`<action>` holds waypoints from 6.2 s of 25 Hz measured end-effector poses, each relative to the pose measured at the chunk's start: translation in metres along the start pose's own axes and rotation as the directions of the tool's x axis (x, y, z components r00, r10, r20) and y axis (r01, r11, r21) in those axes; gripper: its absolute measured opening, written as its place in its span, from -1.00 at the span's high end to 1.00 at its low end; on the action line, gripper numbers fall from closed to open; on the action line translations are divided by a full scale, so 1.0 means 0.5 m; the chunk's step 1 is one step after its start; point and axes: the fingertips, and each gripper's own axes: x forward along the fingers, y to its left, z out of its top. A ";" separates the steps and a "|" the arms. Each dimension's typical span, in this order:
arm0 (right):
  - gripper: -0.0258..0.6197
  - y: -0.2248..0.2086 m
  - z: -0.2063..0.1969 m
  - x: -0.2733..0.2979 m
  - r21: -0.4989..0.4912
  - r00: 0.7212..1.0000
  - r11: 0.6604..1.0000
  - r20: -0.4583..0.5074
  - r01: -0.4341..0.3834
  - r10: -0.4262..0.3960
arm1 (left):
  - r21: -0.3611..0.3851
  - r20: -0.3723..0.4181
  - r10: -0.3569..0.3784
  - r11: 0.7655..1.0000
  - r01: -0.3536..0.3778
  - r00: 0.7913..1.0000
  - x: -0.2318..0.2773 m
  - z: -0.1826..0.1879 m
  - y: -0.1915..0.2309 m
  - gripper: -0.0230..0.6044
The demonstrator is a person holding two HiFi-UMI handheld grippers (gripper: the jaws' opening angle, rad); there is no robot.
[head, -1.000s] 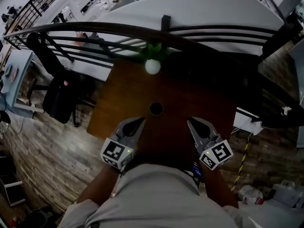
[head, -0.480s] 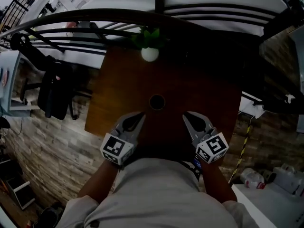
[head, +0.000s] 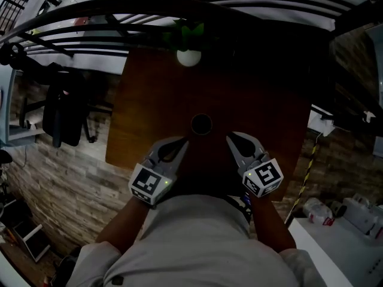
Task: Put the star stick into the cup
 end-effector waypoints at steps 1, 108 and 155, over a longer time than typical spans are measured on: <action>0.85 -0.002 -0.004 0.010 0.000 1.000 1.000 -0.008 0.003 -0.003 | -0.006 -0.006 -0.003 1.000 0.002 1.000 0.003 -0.006 0.007 0.92; 0.91 0.667 -0.032 -0.410 -0.283 0.971 0.959 0.231 0.011 0.057 | 0.103 0.261 0.061 0.990 -0.091 0.963 -0.635 -0.110 -0.439 0.92; 0.91 0.652 -0.365 -1.136 -0.310 0.947 0.942 0.244 -0.128 0.208 | 0.060 0.316 0.165 0.979 -0.193 0.934 -0.560 -0.273 -1.208 0.92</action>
